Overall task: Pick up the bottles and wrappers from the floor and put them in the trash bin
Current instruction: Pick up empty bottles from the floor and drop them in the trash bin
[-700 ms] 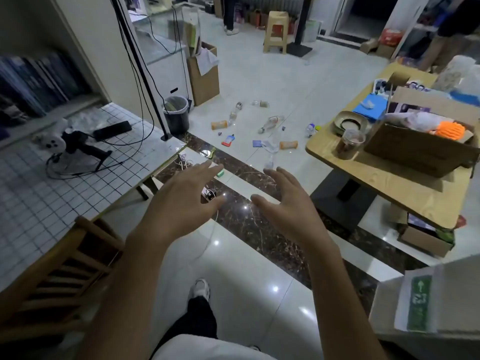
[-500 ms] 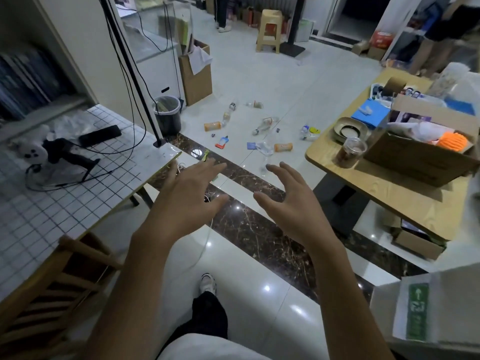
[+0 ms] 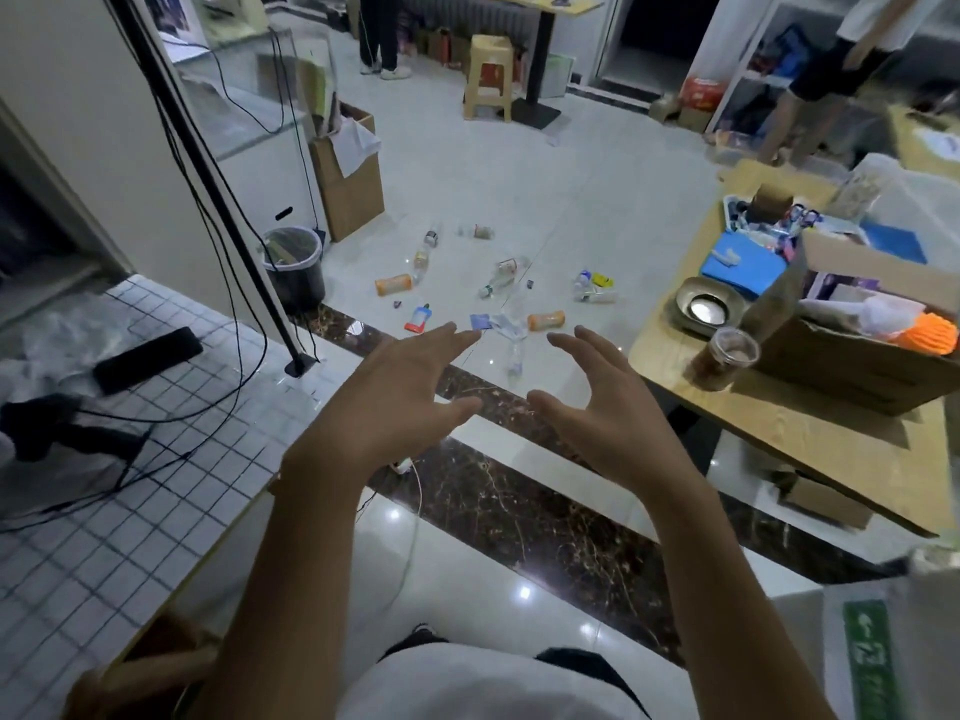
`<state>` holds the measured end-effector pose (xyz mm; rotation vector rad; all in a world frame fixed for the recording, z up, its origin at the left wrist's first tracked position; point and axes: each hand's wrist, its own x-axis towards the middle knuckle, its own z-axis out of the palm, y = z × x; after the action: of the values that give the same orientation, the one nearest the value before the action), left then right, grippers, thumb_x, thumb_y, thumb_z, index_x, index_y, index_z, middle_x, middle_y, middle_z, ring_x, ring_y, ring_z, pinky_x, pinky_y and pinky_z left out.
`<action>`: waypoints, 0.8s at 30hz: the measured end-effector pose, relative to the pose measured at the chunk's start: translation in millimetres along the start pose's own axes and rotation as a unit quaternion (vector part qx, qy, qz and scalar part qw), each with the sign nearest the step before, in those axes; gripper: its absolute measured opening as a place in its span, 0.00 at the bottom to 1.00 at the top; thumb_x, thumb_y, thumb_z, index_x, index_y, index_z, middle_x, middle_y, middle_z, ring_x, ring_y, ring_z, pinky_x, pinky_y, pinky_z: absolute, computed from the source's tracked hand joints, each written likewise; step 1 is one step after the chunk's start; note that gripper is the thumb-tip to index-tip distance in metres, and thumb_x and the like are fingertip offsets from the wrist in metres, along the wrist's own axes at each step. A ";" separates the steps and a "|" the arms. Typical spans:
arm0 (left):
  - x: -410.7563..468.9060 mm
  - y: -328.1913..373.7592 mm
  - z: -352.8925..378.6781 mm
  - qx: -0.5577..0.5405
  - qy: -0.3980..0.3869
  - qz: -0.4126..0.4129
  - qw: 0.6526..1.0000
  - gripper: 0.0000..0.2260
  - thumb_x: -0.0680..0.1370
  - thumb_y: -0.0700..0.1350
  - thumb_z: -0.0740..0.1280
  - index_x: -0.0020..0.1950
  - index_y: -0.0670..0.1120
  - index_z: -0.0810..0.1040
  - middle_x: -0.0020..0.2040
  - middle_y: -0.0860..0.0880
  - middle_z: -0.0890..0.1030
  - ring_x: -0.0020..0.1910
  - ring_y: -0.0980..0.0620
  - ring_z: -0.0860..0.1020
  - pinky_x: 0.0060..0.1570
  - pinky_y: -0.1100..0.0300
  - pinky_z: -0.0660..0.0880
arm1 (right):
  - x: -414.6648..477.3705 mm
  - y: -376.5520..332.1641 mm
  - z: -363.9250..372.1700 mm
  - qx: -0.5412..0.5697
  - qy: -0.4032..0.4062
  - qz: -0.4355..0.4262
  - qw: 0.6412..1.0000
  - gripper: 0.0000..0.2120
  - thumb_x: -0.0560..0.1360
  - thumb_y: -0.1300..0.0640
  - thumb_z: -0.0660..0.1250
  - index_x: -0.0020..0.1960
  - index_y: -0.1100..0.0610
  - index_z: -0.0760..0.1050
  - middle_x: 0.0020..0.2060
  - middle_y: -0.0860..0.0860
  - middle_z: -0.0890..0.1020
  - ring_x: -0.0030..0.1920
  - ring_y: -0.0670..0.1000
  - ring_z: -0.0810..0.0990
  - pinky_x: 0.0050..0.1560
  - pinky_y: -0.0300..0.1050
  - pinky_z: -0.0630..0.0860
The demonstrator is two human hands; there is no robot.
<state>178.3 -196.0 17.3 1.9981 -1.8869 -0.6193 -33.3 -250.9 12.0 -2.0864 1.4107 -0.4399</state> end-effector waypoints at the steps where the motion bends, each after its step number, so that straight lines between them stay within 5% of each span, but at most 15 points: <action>1: 7.1 -5.2 -0.4 -0.001 -0.009 0.002 1.000 0.31 0.79 0.57 0.67 0.79 0.62 0.58 0.81 0.58 0.56 0.79 0.54 0.57 0.77 0.50 0.47 | 6.8 -2.7 2.4 0.001 0.002 0.000 1.000 0.32 0.78 0.43 0.68 0.78 0.40 0.61 0.81 0.43 0.56 0.79 0.48 0.57 0.75 0.53 0.60; 11: 79.2 -36.5 -6.5 0.039 -0.027 -0.012 0.999 0.33 0.78 0.58 0.67 0.80 0.60 0.57 0.81 0.56 0.55 0.80 0.55 0.54 0.78 0.46 0.51 | 90.1 10.2 11.8 0.008 -0.006 -0.008 1.000 0.32 0.77 0.43 0.69 0.78 0.40 0.61 0.80 0.41 0.57 0.79 0.46 0.57 0.75 0.54 0.62; 18: 162.2 -45.1 -0.8 0.035 -0.003 -0.041 0.999 0.29 0.78 0.56 0.67 0.78 0.61 0.62 0.81 0.58 0.57 0.79 0.57 0.55 0.77 0.47 0.54 | 195.4 27.6 7.6 -0.004 -0.099 -0.040 0.994 0.35 0.74 0.40 0.69 0.78 0.42 0.62 0.79 0.45 0.61 0.79 0.48 0.58 0.76 0.57 0.61; 24: 249.3 -51.8 10.9 0.073 0.027 -0.092 0.993 0.31 0.78 0.58 0.66 0.79 0.59 0.60 0.80 0.57 0.58 0.79 0.55 0.55 0.77 0.49 0.55 | 283.2 56.6 2.5 -0.091 -0.144 -0.059 0.984 0.34 0.77 0.38 0.66 0.80 0.43 0.59 0.82 0.46 0.51 0.81 0.50 0.49 0.77 0.54 0.55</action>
<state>224.9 -439.7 -41.0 2.2777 -1.7756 -0.4811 36.4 -526.6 -38.6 -2.2790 1.1992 -0.0505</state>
